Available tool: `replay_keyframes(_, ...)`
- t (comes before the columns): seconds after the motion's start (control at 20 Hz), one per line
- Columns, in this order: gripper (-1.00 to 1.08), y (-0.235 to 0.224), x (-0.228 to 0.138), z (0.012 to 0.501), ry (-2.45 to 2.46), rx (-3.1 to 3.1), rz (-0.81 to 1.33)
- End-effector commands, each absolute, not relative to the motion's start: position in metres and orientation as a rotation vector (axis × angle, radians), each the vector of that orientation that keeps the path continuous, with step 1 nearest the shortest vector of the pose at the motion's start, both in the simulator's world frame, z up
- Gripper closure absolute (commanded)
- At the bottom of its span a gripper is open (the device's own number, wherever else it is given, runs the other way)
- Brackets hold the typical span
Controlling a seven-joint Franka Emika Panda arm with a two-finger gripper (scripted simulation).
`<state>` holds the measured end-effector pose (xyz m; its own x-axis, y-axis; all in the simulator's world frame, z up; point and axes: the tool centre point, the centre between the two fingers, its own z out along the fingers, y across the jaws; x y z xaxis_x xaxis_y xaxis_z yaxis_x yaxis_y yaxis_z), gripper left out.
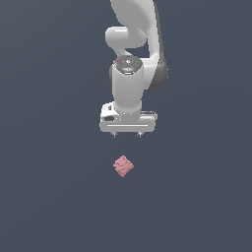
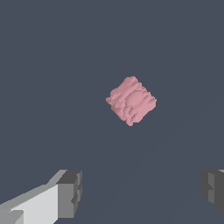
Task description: Pick up the object and move it to a goal position.
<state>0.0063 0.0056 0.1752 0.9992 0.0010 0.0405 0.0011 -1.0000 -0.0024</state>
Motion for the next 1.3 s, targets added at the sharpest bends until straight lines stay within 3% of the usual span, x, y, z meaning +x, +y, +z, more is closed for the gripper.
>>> replay_keyframes(0.0, -0.92, 0.006, 0.006, 0.175, -0.002, -3.138, -0.064)
replay_keyframes(1.25, -0.92, 0.019, 0.017, 0.175, -0.195, -3.149, -0.054)
